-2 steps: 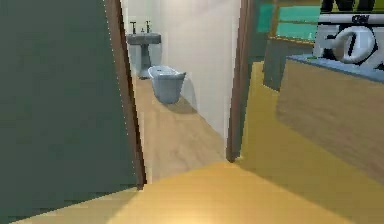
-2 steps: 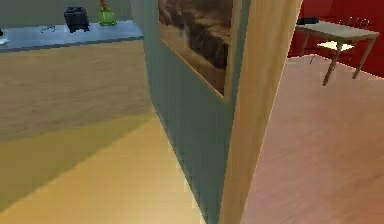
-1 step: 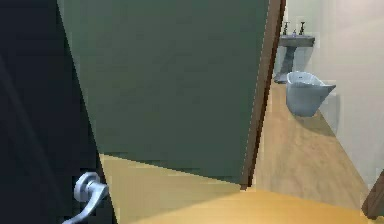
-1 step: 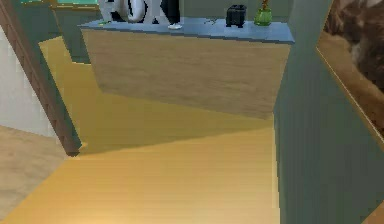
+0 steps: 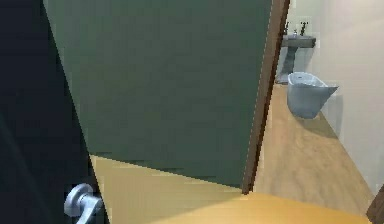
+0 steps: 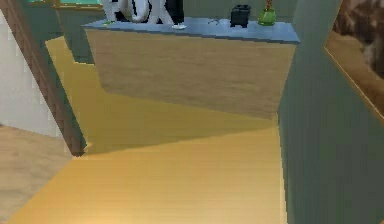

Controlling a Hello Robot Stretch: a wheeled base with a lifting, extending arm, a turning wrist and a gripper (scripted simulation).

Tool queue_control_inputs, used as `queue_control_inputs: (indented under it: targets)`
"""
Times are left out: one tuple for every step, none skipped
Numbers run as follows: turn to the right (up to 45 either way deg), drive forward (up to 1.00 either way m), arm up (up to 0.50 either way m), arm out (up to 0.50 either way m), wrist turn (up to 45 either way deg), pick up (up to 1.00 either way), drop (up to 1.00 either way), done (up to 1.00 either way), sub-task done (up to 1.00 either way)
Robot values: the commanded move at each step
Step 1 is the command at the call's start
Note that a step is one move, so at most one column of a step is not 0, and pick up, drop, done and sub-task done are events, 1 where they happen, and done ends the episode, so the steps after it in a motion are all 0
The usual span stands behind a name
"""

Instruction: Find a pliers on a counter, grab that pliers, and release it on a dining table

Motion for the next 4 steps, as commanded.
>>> queue_control_inputs:
  targets:
    - [15.0,0.0,0.0,0.0,0.0,0.0,0.0,0.0,0.0]
    - [0.0,0.5,0.0,0.0,0.0,0.0,0.0,0.0,0.0]
    - [-33.0,0.0,0.0,0.0,0.0,0.0,0.0,0.0,0.0]
    - [0.0,0.55,0.0,0.0,0.0,0.0,0.0,0.0,0.0]
